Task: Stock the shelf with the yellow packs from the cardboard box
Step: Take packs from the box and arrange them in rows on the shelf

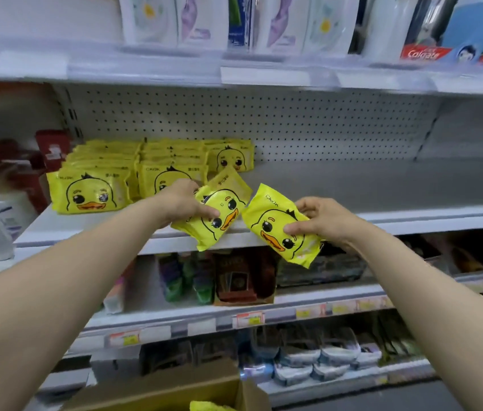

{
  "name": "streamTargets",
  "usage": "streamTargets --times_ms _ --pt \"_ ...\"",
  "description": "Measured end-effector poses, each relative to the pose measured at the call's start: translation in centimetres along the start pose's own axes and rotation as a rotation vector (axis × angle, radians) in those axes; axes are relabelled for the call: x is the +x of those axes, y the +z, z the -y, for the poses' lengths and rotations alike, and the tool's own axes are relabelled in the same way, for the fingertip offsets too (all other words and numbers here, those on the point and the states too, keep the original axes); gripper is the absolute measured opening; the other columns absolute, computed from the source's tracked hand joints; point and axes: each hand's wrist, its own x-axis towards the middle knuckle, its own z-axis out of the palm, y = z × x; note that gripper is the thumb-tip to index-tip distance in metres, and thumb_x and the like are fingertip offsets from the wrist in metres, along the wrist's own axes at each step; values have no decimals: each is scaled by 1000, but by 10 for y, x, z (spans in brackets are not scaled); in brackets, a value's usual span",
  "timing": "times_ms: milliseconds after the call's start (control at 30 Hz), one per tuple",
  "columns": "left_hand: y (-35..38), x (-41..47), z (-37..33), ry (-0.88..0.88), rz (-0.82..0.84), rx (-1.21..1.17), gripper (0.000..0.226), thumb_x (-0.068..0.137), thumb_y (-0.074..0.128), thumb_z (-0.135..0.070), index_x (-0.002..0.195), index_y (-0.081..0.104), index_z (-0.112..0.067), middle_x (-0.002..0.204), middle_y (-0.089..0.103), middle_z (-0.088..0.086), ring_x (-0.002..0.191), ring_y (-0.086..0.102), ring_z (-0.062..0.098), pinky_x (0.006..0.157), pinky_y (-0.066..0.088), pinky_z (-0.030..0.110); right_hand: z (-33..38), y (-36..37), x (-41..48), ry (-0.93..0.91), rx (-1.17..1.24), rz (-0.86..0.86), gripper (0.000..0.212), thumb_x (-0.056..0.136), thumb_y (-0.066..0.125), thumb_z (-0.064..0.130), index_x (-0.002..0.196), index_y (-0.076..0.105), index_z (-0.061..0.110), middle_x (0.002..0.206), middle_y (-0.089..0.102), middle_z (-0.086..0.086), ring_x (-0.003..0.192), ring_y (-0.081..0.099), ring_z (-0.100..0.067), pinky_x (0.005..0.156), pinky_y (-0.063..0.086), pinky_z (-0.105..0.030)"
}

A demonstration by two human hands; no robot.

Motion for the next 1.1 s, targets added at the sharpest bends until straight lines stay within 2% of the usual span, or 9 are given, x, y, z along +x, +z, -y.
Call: streamTargets --times_ms 100,200,267,333,467,633,733,867,1100 --pt "6 47 -19 40 -19 199 77 64 88 -43 130 57 -16 124 65 2 112 60 25 99 49 36 3 -37 27 -7 -42 32 35 69 88 9 99 70 15 100 77 -2 92 71 -15 78 59 -26" --pt "18 89 -40 63 -10 410 86 68 84 -49 139 48 -16 135 56 4 118 54 26 93 47 32 3 -66 56 -34 -123 57 39 70 88 10 103 67 18 98 72 12 91 67 3 72 51 -7" --pt "26 110 -49 94 4 489 79 72 82 -45 137 47 -15 132 55 4 111 53 23 83 43 30 1 -77 75 -70 -183 64 43 69 89 13 104 66 25 101 69 17 92 63 10 79 49 -5" --pt "33 134 -52 136 14 495 70 72 83 -40 131 51 -17 124 57 1 100 50 18 76 41 29 -1 -86 97 -89 -245 105 49 69 90 17 109 65 29 110 67 16 106 61 4 90 46 -9" --pt "33 179 -47 159 -1 516 68 67 85 -42 126 55 -26 120 60 -3 99 54 16 77 40 27 -3 -92 137 -118 -318 203 50 72 88 21 116 66 27 111 64 21 106 54 15 80 41 0" --pt "28 220 -38 141 -8 542 75 55 86 -57 120 53 -42 118 61 -11 95 53 8 71 38 23 -11 -93 166 -165 -235 222 46 70 89 12 110 69 22 105 72 11 94 66 7 82 51 -11" --pt "22 227 -43 146 -23 562 73 61 87 -47 124 53 -34 115 57 -11 97 50 9 77 37 25 -15 -96 175 -228 -246 213 44 68 90 12 105 72 25 96 72 14 91 67 5 78 49 -10" --pt "16 240 -47 150 -52 606 60 66 88 -34 116 56 -24 104 56 -7 98 53 17 78 43 30 -18 -99 183 -271 -269 213 42 66 92 19 99 73 35 96 72 18 94 67 1 85 51 -17" --pt "5 261 -44 173 -130 769 65 70 83 -42 125 53 -25 123 61 1 113 54 24 92 40 36 -22 -100 197 -297 -288 186 45 63 94 23 99 74 41 99 72 13 97 69 -5 96 53 -36"
